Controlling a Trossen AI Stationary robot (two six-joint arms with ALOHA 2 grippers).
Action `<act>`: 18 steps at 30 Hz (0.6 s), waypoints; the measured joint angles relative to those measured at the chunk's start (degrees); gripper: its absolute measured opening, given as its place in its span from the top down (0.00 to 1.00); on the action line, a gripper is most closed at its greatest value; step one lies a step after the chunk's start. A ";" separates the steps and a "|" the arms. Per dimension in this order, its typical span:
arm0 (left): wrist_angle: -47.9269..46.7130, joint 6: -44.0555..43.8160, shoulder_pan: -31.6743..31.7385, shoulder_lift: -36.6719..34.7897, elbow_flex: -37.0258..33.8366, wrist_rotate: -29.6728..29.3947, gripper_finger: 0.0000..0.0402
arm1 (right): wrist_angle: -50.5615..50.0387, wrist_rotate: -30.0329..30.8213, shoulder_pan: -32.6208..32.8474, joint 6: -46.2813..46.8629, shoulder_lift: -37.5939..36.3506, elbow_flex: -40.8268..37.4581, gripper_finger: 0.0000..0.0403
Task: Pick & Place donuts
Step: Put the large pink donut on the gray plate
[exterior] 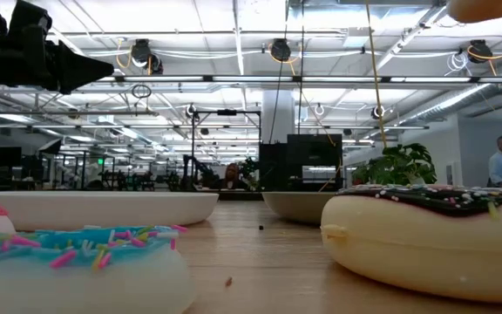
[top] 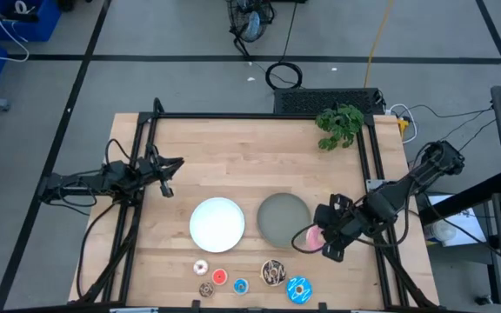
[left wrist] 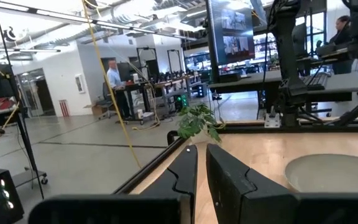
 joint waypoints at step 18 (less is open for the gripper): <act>0.26 0.24 0.00 0.00 0.00 -0.02 0.90 | 5.02 7.39 -16.40 -15.64 3.28 0.04 0.98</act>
